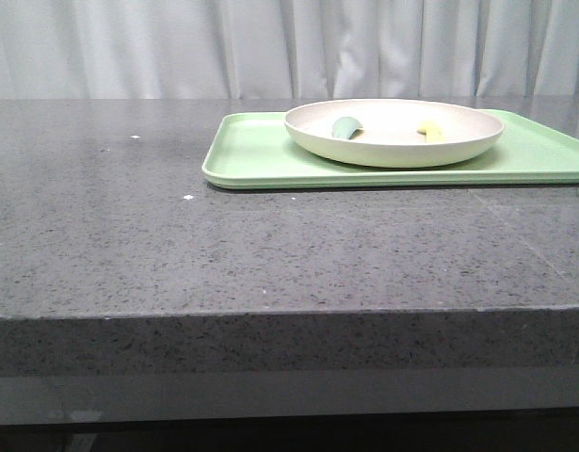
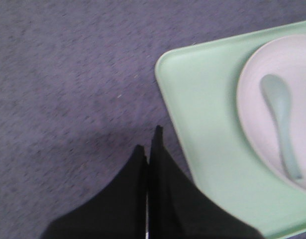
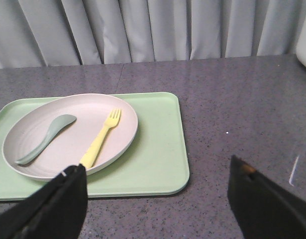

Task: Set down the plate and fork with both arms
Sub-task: 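Open the left gripper, release the plate, and withdraw the left arm, then lower the right gripper onto the yellow fork on the plate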

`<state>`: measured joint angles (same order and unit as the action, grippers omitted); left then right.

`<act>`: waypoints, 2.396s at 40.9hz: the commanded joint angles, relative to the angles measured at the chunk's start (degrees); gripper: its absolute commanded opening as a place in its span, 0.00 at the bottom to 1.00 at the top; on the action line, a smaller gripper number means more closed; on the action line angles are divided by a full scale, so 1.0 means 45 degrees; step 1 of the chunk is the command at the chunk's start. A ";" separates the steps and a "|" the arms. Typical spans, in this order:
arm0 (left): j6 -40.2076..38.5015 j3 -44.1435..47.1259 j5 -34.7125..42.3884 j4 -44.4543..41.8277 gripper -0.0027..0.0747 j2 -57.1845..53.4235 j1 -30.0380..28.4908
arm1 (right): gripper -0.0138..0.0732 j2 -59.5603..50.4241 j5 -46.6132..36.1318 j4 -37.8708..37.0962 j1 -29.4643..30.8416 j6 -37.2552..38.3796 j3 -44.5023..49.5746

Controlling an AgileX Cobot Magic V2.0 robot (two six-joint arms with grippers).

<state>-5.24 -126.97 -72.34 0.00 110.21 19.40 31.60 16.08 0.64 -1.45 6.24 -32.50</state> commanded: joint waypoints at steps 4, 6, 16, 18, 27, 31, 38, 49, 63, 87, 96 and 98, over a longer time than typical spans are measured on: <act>-0.0284 0.3074 0.0810 -0.1534 0.01 -0.3056 -0.0216 | 0.85 0.0099 -0.0949 -0.0004 -0.0014 -0.0121 -0.0402; -0.0506 0.3967 0.1230 -0.1623 0.01 -0.3869 -0.0355 | 0.85 0.0099 -0.0949 -0.0004 -0.0014 -0.0121 -0.0402; -0.0924 0.8982 0.3967 -0.1650 0.01 -0.7457 -0.2387 | 0.85 0.0099 -0.0949 -0.0004 -0.0014 -0.0121 -0.0402; -0.0924 0.9958 0.4518 -0.1650 0.01 -0.8103 -0.2955 | 0.85 0.0099 -0.0949 -0.0004 -0.0014 -0.0121 -0.0402; -0.0924 1.4371 0.7041 -0.1628 0.01 -1.1196 -0.4524 | 0.85 0.0099 -0.0960 -0.0004 -0.0014 -0.0121 -0.0402; -0.0924 1.6046 0.8476 -0.1604 0.01 -1.2836 -0.4586 | 0.85 0.0099 -0.1017 -0.0004 -0.0014 -0.0121 -0.0402; -0.0924 1.8629 1.0372 -0.0930 0.01 -1.5805 -0.4586 | 0.85 0.0377 -0.1048 -0.0004 -0.0014 -0.0121 -0.0487; -0.0780 2.0596 1.0856 -0.0970 0.01 -1.9062 -0.4586 | 0.85 0.3067 -0.0945 -0.0004 -0.0097 -0.0121 -0.2124; -0.0780 2.1010 1.0714 -0.0970 0.01 -1.9957 -0.4586 | 0.85 0.8382 -0.0036 -0.0004 -0.2974 -0.0121 -0.6278; -0.0780 2.1010 1.0714 -0.0970 0.01 -1.9957 -0.4586 | 0.85 1.6618 0.7040 -0.0143 -0.2774 0.2011 -1.5189; -0.0780 2.1010 1.0714 -0.0970 0.01 -1.9957 -0.4586 | 0.85 1.7512 0.7014 -0.0143 -0.2729 0.2078 -1.5583; -0.0780 2.1010 1.0714 -0.0970 0.01 -1.9957 -0.4586 | 0.85 1.7616 0.6950 -0.0143 -0.2729 0.2078 -1.5583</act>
<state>-8.76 -30.87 -28.43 -4.53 20.03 -1.17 113.46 49.55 0.55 -14.04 15.53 -100.54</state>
